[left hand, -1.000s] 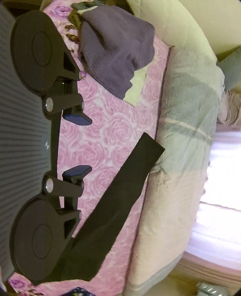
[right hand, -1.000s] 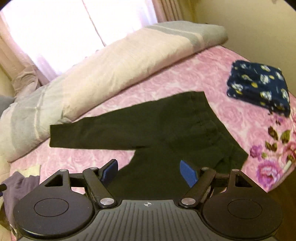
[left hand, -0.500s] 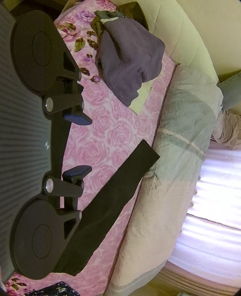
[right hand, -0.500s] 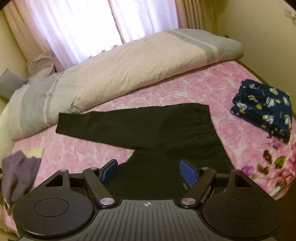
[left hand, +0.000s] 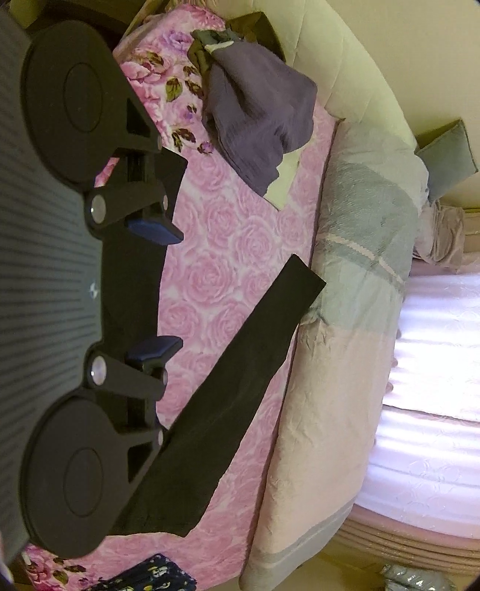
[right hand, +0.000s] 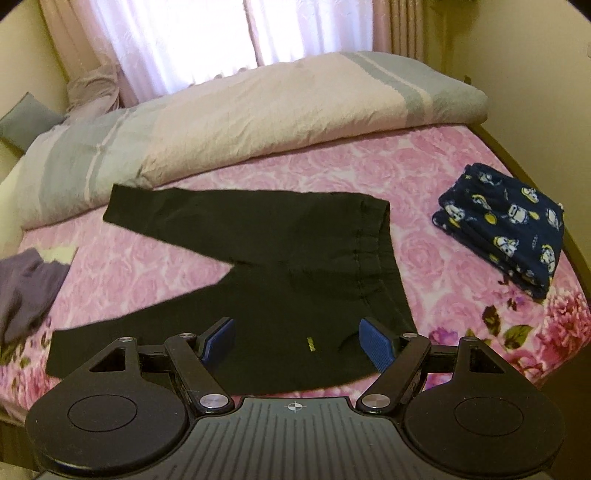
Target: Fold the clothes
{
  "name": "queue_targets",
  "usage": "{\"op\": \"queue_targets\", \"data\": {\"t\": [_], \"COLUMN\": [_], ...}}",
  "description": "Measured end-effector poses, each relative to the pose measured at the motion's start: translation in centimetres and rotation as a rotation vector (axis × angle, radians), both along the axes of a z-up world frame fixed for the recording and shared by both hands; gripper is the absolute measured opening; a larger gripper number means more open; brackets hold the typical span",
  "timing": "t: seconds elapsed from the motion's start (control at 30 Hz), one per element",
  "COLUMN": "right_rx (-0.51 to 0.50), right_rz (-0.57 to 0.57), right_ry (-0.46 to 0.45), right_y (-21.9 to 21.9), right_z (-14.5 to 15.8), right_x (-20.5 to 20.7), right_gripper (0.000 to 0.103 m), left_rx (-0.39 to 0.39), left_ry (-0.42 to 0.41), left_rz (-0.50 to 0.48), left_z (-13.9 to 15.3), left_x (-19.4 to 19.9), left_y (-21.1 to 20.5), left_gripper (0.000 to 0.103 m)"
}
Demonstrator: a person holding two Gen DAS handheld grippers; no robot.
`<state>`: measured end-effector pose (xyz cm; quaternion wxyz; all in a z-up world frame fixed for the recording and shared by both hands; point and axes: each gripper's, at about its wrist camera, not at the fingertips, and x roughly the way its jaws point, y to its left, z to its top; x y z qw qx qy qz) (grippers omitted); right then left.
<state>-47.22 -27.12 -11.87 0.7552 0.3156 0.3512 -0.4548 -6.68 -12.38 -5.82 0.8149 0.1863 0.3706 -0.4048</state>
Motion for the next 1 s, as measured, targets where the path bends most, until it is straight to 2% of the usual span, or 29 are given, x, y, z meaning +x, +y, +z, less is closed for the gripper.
{"op": "queue_targets", "data": {"t": [0.13, 0.2, 0.27, 0.3, 0.33, 0.37, 0.63, 1.0], "right_rx": [0.022, 0.033, 0.045, 0.050, 0.052, 0.053, 0.058, 0.076], "right_rz": [0.030, 0.046, 0.067, 0.079, 0.090, 0.101, 0.151, 0.214], "right_ry": [0.003, 0.005, 0.011, 0.015, 0.017, 0.018, 0.038, 0.087], "right_y": [0.4, 0.5, 0.7, 0.8, 0.9, 1.1, 1.5, 2.0], "right_z": [-0.3, -0.5, -0.7, -0.8, -0.9, -1.0, -1.5, -2.0], "right_x": [-1.4, -2.0, -2.2, -2.4, -2.5, -2.6, -3.5, -3.5], "right_gripper": [0.077, 0.077, 0.077, 0.083, 0.102, 0.103, 0.103, 0.103], "left_rx": [0.035, 0.051, 0.075, 0.088, 0.099, 0.113, 0.156, 0.213], "left_ry": [-0.057, -0.075, -0.090, -0.097, -0.104, -0.112, -0.126, -0.100], "left_rz": [0.011, 0.013, 0.022, 0.027, 0.029, 0.031, 0.036, 0.015], "left_z": [0.1, 0.0, -0.1, -0.2, -0.4, -0.5, -1.1, -2.3], "left_x": [-2.5, -3.5, -4.6, -5.1, -5.5, -5.9, -8.3, -10.3], "left_y": [1.4, 2.0, 2.6, 2.9, 3.1, 3.4, 4.4, 4.7], "left_gripper": [0.053, 0.059, 0.059, 0.060, 0.060, 0.060, 0.064, 0.065]}}
